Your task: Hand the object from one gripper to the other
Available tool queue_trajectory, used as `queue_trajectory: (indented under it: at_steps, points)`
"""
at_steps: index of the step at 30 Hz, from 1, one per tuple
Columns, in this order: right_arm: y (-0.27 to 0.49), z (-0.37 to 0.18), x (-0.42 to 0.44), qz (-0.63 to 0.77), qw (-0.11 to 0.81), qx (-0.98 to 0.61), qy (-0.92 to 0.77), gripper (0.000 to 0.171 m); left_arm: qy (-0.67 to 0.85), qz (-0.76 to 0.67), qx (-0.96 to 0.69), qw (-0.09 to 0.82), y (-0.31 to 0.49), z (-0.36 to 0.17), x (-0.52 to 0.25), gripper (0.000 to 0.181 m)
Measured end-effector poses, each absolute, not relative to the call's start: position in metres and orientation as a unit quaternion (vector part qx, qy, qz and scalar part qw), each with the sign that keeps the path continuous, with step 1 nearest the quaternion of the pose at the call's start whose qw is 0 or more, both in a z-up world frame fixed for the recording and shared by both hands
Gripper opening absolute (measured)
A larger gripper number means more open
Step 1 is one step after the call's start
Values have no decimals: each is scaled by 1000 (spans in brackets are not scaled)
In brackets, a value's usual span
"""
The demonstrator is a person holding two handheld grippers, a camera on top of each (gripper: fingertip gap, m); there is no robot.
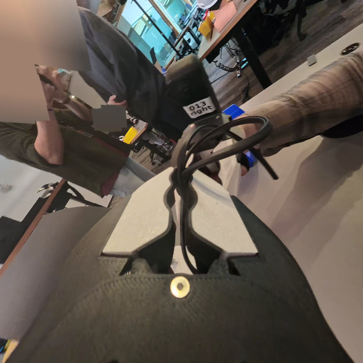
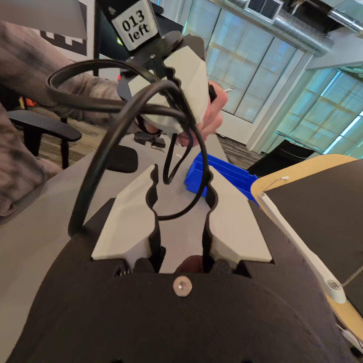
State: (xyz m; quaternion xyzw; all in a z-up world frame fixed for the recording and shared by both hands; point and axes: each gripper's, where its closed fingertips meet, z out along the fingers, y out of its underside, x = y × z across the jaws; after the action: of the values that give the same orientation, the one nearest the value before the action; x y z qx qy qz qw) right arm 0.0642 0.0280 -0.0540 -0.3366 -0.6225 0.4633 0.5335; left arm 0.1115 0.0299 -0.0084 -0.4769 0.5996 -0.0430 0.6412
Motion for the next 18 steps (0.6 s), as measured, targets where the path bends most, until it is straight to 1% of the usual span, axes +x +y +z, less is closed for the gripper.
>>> queue_trajectory:
  at_steps: [5,8,11,14,18]
  points:
    - [68,-53,68,352,591,-388,-613,63,524,28,-499,690,54,19,84,7]
    - [95,-41,79,292,629,-420,-585,68,463,84,-506,723,69,39,63,7]
    - [106,-18,94,312,658,-428,-536,76,399,109,-507,756,79,58,45,7]
    - [97,4,102,357,673,-403,-507,103,394,144,-486,766,81,62,47,7]
    - [73,25,102,384,692,-362,-493,122,373,163,-480,777,84,64,56,7]
